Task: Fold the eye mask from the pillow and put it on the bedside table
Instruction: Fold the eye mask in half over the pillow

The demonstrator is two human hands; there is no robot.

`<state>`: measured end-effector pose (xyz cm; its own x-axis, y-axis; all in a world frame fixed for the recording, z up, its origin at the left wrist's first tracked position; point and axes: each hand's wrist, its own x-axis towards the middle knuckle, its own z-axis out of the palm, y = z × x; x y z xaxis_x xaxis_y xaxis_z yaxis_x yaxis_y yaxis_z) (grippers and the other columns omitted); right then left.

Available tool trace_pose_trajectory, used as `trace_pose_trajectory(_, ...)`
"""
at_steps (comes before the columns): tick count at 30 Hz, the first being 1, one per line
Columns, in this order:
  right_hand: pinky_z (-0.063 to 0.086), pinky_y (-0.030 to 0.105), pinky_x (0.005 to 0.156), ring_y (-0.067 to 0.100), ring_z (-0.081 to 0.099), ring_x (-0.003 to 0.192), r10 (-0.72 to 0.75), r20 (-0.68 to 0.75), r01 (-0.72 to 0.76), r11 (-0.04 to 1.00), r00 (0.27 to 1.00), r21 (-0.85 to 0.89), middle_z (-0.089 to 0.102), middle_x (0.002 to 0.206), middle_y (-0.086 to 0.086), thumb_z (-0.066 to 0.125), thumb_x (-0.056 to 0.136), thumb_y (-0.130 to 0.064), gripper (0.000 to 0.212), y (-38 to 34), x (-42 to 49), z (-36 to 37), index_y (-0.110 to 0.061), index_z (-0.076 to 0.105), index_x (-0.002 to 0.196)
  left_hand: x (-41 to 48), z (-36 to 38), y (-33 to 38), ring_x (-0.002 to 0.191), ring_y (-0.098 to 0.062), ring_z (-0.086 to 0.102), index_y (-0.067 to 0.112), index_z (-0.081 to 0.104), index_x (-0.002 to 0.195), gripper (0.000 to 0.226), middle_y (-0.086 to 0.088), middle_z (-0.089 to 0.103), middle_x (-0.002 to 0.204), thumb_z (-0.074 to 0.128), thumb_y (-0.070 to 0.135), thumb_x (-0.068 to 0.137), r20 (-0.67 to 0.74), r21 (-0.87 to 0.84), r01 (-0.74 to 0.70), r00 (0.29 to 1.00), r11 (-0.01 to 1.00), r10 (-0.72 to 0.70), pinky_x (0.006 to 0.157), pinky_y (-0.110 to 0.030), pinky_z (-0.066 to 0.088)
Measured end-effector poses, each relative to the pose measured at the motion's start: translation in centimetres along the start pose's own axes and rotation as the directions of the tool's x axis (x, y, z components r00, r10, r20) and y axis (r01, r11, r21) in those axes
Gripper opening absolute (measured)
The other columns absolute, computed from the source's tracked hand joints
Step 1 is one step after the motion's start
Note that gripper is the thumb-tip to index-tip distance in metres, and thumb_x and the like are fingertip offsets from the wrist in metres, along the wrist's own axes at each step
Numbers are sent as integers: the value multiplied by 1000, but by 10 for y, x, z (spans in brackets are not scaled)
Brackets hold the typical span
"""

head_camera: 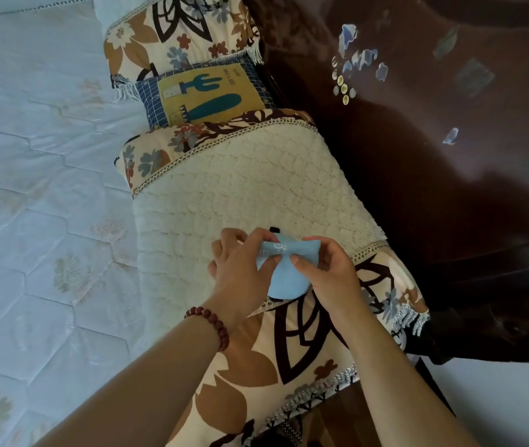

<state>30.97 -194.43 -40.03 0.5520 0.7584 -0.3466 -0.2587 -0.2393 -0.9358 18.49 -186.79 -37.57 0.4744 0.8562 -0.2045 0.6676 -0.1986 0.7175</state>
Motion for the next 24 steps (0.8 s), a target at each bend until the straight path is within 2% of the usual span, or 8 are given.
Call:
trace_pose_trajectory(4, 49, 12, 57, 20, 64, 95, -2, -90, 0, 1000, 996, -22, 62, 108, 10, 75, 77, -20, 28, 3, -1, 2, -14, 60, 100, -1, -5, 5, 125, -13, 27, 47, 49, 93, 15, 11, 37, 128, 54, 35, 86, -16, -4, -40, 999, 999, 40, 102, -43, 20)
trace_pose_trajectory(8, 51, 15, 59, 12, 70, 81, -18, -118, 31, 993, 993, 116, 74, 87, -1, 71, 81, -20, 14, -3, -4, 4, -16, 65, 93, -2, -6, 8, 90, 8, 56, 52, 43, 98, 23, 24, 63, 91, 54, 35, 87, -6, -230, -49, 999, 972, 49, 95, -38, 34)
trace_pose_trajectory(10, 54, 21, 59, 11, 72, 77, 33, -160, 1, 978, 987, 207, 76, 82, -4, 70, 82, -24, 13, -6, -3, 6, -17, 66, 92, 0, -5, 8, 81, 10, 60, 49, 40, 107, 27, 20, 64, 93, 56, 37, 88, 15, -356, 0, 1000, 935, 5, 78, -22, 50)
trace_pose_trajectory(13, 58, 32, 66, 17, 71, 80, 145, -202, -86, 957, 969, 277, 74, 90, 2, 68, 84, -28, 15, -5, 0, 10, -17, 66, 93, 0, 0, 3, 72, 14, 61, 36, 39, 116, 28, 19, 59, 94, 50, 42, 91, 91, -407, 65, 995, 911, -30, 53, -6, 46)
trace_pose_trajectory(16, 57, 44, 79, 26, 69, 90, 242, -187, -179, 937, 952, 301, 71, 100, 10, 65, 86, -30, 21, -3, 3, 15, -14, 65, 100, -2, 9, -4, 76, 4, 61, 32, 44, 109, 17, 22, 55, 90, 47, 38, 94, 123, -367, 106, 990, 924, -64, 59, -16, 53)
trace_pose_trajectory(18, 56, 47, 82, 28, 68, 94, 294, -117, -244, 915, 949, 321, 70, 105, 12, 64, 86, -32, 28, 0, 3, 16, -14, 63, 107, -1, 12, -7, 75, 2, 58, 31, 44, 102, 8, 21, 53, 86, 46, 33, 95, 63, -388, 130, 991, 912, -115, 50, -12, 50)
trace_pose_trajectory(21, 58, 37, 69, 23, 67, 91, 353, -46, -332, 910, 934, 246, 70, 100, 7, 65, 84, -38, 26, 6, 0, 17, -19, 63, 102, 3, 14, -9, 75, 1, 59, 25, 44, 106, 12, 15, 56, 87, 46, 31, 96, 28, -436, 192, 979, 879, -200, 48, -10, 48)
trace_pose_trajectory(24, 56, 35, 66, 24, 67, 89, 281, -100, -278, 959, 954, 48, 70, 97, 8, 65, 85, -37, 25, 13, -2, 18, -17, 65, 100, 4, 17, -9, 81, -8, 64, 17, 47, 114, 23, 9, 58, 91, 50, 27, 94, 60, -472, 231, 971, 851, -230, 63, -29, 59)
